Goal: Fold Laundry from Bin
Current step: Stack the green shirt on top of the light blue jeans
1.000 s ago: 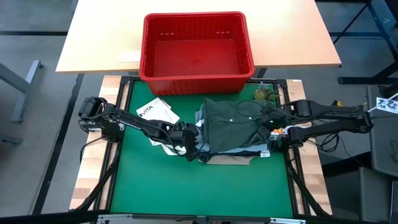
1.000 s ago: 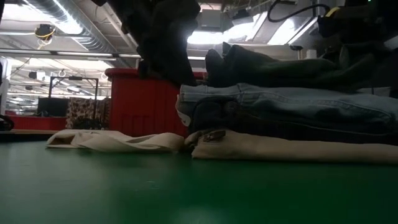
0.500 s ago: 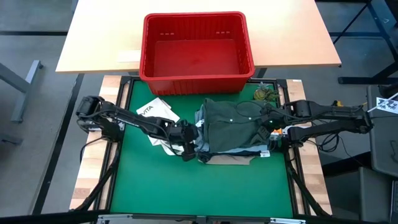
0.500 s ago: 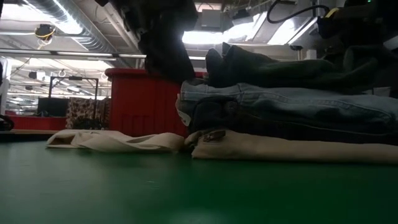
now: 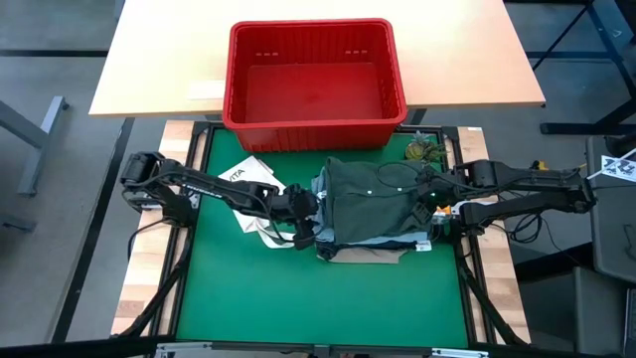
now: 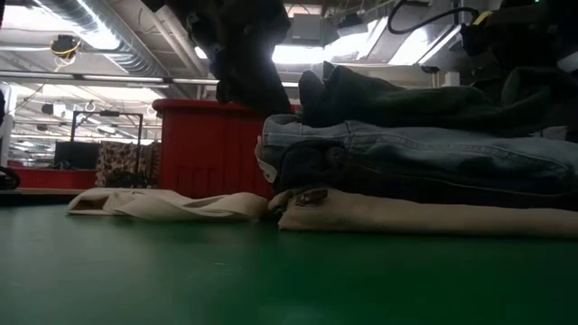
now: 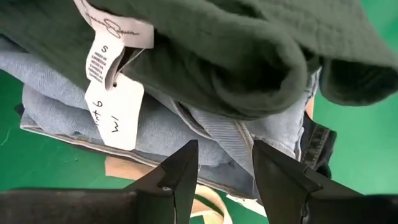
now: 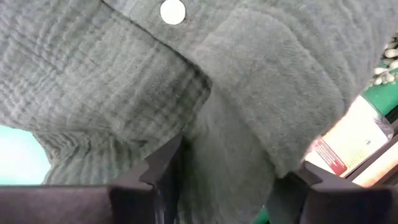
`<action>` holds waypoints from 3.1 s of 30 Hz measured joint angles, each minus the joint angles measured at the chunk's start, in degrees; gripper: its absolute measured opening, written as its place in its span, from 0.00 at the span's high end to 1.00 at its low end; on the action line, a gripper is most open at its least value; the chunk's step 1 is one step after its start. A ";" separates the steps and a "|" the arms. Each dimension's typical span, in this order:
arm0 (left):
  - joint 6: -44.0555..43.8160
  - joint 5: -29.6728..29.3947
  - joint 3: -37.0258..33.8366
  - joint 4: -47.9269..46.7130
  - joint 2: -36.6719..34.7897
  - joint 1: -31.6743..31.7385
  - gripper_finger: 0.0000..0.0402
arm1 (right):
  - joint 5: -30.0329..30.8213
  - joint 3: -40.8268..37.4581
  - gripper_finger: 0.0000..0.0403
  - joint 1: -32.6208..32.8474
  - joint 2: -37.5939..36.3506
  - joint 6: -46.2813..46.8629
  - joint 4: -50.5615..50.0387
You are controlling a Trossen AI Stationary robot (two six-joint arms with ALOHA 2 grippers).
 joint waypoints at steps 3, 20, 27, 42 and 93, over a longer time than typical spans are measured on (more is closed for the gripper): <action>-0.04 0.04 0.00 1.44 0.45 -0.02 0.64 | 0.00 0.00 0.55 0.00 0.00 0.00 0.00; -0.35 -7.26 0.04 5.83 5.01 -0.92 0.64 | 0.13 0.00 0.54 0.02 -0.01 0.02 0.11; -0.42 -18.83 0.04 5.76 5.03 -0.21 0.83 | -0.24 0.00 0.54 0.02 0.00 0.02 0.10; -11.08 -15.06 0.09 -7.95 1.90 0.79 0.97 | -0.26 0.00 0.54 0.02 0.00 0.04 0.04; 1.55 -1.40 0.00 -6.61 -13.35 3.85 0.57 | 0.97 10.67 0.54 0.00 -0.96 -8.10 -12.59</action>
